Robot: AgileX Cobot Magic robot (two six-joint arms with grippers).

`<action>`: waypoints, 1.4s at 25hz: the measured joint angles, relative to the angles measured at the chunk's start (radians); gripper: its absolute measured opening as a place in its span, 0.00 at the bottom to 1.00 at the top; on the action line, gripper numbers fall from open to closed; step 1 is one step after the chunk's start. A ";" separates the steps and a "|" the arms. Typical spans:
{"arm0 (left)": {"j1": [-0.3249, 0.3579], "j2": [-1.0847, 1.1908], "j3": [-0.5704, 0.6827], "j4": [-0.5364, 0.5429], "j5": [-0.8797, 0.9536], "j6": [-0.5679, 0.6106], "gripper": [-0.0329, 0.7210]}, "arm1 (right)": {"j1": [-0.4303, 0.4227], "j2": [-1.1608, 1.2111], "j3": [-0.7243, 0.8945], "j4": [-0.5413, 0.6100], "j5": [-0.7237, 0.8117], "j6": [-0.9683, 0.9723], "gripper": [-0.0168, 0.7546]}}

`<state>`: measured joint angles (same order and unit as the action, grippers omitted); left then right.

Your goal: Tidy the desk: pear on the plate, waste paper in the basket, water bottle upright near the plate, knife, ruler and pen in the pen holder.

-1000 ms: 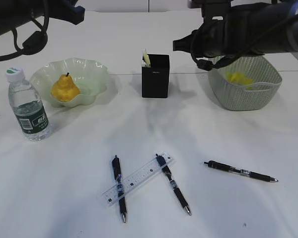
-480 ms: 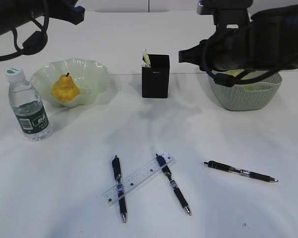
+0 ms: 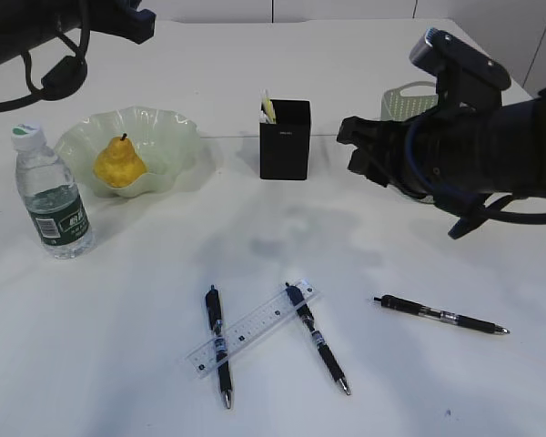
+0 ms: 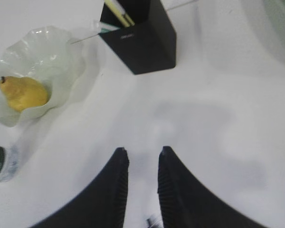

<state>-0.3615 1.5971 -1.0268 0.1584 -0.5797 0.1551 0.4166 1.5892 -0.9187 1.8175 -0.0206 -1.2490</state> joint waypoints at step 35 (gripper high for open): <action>0.000 0.000 0.000 -0.048 0.034 0.000 0.50 | 0.000 -0.012 0.278 -0.032 0.552 0.913 0.24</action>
<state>-0.3615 1.5971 -1.0268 0.1102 -0.5459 0.1551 0.4166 1.5768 -0.6408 1.7850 0.5314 -0.3365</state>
